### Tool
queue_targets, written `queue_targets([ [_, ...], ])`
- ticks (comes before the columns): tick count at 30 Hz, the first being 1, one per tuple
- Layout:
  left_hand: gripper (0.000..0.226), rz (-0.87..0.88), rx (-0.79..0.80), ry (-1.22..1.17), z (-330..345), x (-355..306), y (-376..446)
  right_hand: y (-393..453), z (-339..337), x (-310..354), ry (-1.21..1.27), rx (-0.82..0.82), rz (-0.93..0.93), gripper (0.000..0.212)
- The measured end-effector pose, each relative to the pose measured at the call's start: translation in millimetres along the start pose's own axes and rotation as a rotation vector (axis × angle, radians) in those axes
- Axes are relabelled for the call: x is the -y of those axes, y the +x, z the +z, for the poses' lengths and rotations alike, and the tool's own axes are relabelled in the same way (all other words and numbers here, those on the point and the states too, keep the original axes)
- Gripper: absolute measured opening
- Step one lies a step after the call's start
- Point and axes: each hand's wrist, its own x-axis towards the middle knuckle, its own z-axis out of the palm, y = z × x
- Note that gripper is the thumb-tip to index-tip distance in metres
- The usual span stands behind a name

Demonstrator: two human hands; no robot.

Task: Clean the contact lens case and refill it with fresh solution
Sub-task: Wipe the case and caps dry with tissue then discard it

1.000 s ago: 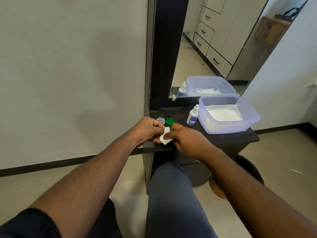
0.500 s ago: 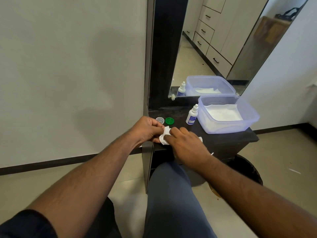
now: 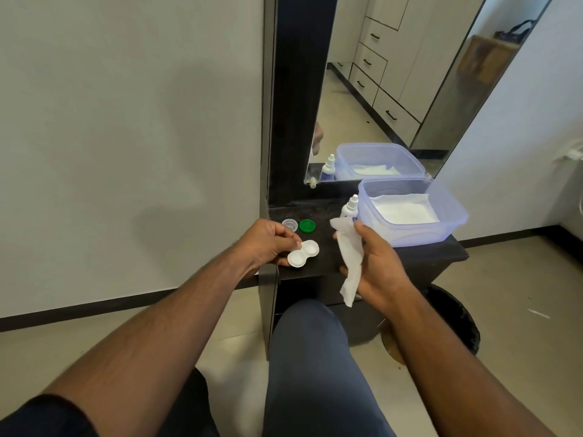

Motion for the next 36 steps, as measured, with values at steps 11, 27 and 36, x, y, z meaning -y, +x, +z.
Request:
queue_targets([
  [11,0.01,0.002,0.079,-0.021,-3.3,-1.8,-0.3,21.3,7.1,-12.0,-1.635,0.415,-1.193,0.028],
  [27,0.007,0.001,0.09,-0.03,-6.5,0.5,0.4,33.9,22.3,18.9,-1.863,0.749,-1.308,0.035],
  [36,0.005,-0.009,0.106,-0.017,-5.0,-5.1,-2.6,36.6,22.4,29.9,-2.216,0.875,-1.552,0.053],
])
